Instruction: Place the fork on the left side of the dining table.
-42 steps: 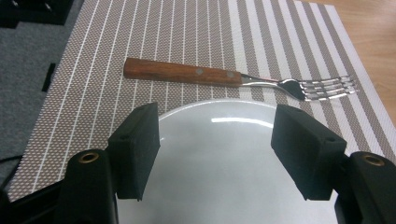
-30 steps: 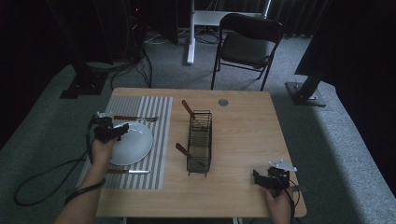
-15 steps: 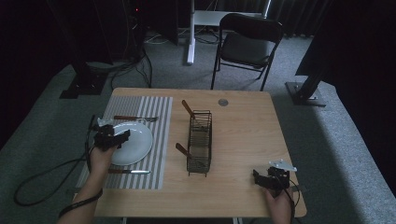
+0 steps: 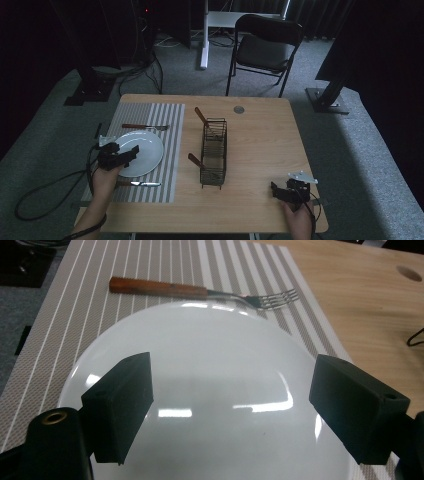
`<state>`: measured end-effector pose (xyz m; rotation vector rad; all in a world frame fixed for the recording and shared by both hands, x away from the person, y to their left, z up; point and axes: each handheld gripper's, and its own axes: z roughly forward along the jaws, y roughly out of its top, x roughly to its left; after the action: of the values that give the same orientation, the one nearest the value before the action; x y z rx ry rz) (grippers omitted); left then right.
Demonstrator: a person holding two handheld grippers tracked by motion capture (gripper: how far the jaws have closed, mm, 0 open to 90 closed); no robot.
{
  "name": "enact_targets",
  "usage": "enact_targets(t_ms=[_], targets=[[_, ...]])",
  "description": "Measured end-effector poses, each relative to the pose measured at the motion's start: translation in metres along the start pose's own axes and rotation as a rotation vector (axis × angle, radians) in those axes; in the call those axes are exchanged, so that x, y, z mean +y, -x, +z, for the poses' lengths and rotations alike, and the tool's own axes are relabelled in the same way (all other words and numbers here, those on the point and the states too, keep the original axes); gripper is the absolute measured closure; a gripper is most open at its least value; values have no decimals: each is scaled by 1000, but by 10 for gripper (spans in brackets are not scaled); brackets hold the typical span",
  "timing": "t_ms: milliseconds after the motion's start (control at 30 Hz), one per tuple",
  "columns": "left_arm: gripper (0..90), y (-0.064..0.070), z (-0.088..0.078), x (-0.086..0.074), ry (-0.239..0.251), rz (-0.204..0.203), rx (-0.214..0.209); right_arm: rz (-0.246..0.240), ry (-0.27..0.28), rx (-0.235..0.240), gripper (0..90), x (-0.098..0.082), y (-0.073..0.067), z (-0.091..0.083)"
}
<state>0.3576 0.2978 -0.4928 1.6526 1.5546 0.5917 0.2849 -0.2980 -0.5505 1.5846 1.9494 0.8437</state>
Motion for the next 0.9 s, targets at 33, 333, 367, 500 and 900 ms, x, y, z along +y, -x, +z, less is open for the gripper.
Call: enact_targets(t_ms=[33,333,367,500,900], targets=[[179,0,-1,-2,-1,-2,-1,0,0,0,135,0,0,0],[178,3,-16,-15,17,23,-19,0,1,0,135,0,0,0],[178,3,-18,-16,19,27,-17,0,0,0,135,0,0,0],[177,4,-24,-23,12,19,-19,0,0,0,135,0,0,0],[9,5,-39,-45,-22,41,16,0,0,0,135,0,0,0]])
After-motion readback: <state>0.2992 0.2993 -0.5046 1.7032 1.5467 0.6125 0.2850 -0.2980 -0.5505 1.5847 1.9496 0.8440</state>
